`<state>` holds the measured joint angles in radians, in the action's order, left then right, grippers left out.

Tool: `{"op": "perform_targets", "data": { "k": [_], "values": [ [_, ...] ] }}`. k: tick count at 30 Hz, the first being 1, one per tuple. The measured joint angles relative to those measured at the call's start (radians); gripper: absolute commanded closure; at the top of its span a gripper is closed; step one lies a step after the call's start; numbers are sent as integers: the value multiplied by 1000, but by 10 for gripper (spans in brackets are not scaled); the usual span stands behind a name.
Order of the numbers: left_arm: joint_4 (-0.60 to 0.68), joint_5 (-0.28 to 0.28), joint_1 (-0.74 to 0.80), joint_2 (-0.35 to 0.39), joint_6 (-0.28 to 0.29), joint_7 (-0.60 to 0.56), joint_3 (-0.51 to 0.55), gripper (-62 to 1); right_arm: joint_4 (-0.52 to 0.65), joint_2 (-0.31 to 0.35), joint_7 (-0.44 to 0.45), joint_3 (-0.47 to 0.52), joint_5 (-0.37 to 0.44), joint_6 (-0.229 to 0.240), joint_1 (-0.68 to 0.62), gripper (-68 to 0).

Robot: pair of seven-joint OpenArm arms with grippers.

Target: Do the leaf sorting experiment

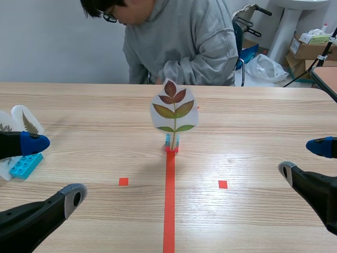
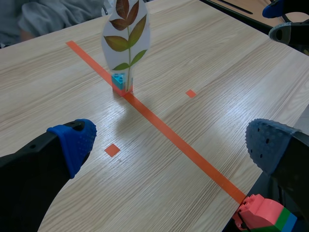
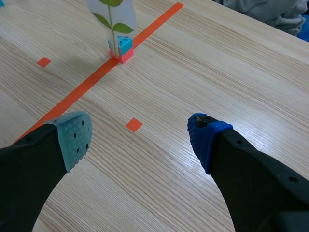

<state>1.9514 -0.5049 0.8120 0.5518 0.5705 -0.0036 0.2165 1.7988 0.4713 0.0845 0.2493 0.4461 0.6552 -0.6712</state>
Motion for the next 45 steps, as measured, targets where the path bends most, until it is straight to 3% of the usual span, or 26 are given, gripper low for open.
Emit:
{"op": "perform_targets", "data": {
  "k": [20,24,35,41,45],
  "values": [
    [0,0,0,0,0,8,0,-623,0,0,0,0,0,0,0,-411],
    [-11,4,-24,29,0,11,-16,-623,0,0,0,0,0,0,0,-411],
    [-251,27,-311,90,-3,11,-167,-623,0,0,0,0,0,0,0,-411],
    [-404,42,-534,97,-9,8,-316,-623,0,0,0,0,0,0,6,-411],
    [-499,93,-685,97,-10,-10,-441,-623,0,0,0,0,0,0,9,-411]
  ]
}}
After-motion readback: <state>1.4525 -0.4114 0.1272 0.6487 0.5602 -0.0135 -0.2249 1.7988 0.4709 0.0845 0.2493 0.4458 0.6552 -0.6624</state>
